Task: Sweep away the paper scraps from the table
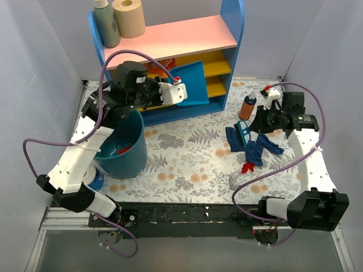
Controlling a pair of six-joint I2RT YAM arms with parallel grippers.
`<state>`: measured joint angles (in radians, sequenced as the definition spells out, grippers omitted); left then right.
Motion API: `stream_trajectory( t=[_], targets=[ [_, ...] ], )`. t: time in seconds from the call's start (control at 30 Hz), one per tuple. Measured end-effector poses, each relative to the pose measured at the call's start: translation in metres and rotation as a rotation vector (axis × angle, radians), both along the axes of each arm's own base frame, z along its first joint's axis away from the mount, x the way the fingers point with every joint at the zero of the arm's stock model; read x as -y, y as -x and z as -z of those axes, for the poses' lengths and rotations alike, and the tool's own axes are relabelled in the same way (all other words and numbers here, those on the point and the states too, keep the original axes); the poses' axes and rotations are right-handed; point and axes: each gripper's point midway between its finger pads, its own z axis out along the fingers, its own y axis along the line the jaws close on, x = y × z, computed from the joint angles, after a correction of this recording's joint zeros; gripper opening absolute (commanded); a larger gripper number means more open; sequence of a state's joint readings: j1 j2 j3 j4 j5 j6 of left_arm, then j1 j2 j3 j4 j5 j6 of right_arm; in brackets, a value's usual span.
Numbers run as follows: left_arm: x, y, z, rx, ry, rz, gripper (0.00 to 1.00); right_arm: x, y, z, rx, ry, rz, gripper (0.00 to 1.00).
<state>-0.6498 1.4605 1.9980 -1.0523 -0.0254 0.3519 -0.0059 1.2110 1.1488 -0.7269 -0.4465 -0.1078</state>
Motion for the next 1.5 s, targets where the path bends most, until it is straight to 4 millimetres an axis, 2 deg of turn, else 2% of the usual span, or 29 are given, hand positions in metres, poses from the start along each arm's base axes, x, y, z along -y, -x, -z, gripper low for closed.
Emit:
stream_trajectory(
  t=[0.1,0.23,0.33,0.37,0.47,0.53,0.6,0.67,0.77,0.83,1.0,1.03,1.13,1.33,1.5],
  targets=[
    [0.026,0.019,0.025,-0.125,0.060,0.069,0.00,0.020,-0.003,-0.016,0.021,0.059,0.048,0.01],
    [0.057,0.053,0.095,-0.375,0.046,0.129,0.00,0.033,0.002,-0.037,0.083,0.158,0.031,0.01],
    [0.071,0.074,0.147,-0.542,-0.012,0.132,0.00,0.038,0.021,-0.038,0.088,0.221,-0.027,0.01],
    [0.074,0.080,0.170,-0.609,-0.047,0.121,0.00,0.038,0.028,-0.037,0.087,0.237,-0.051,0.01],
    [0.077,0.094,0.227,-0.762,-0.151,0.076,0.00,0.037,0.050,-0.028,0.085,0.270,-0.143,0.01],
    [0.071,0.103,0.264,-0.848,-0.228,0.034,0.00,0.031,0.069,-0.015,0.053,0.268,-0.228,0.01],
    [0.057,0.112,0.298,-0.912,-0.299,-0.014,0.00,0.024,0.086,-0.002,0.015,0.246,-0.317,0.01],
    [0.038,0.123,0.322,-0.958,-0.369,-0.062,0.00,0.018,0.100,0.011,-0.026,0.218,-0.393,0.01],
    [0.024,0.129,0.338,-0.976,-0.409,-0.112,0.02,0.011,0.115,0.028,-0.077,0.185,-0.485,0.01],
    [0.020,0.130,0.348,-0.978,-0.412,-0.138,0.07,0.006,0.121,0.038,-0.104,0.171,-0.543,0.01],
    [0.019,0.133,0.375,-0.979,-0.380,-0.164,0.18,-0.003,0.126,0.058,-0.153,0.159,-0.668,0.01],
    [0.019,0.133,0.378,-0.978,-0.374,-0.166,0.23,-0.004,0.127,0.061,-0.158,0.160,-0.685,0.01],
    [0.024,0.130,0.388,-0.961,-0.340,-0.164,0.30,-0.006,0.127,0.066,-0.158,0.173,-0.739,0.01],
    [0.030,0.128,0.400,-0.942,-0.290,-0.153,0.35,-0.005,0.128,0.071,-0.135,0.199,-0.791,0.01],
    [0.025,0.134,0.401,-0.932,-0.267,-0.141,0.31,-0.008,0.134,0.080,-0.139,0.202,-0.839,0.01]
  ],
)
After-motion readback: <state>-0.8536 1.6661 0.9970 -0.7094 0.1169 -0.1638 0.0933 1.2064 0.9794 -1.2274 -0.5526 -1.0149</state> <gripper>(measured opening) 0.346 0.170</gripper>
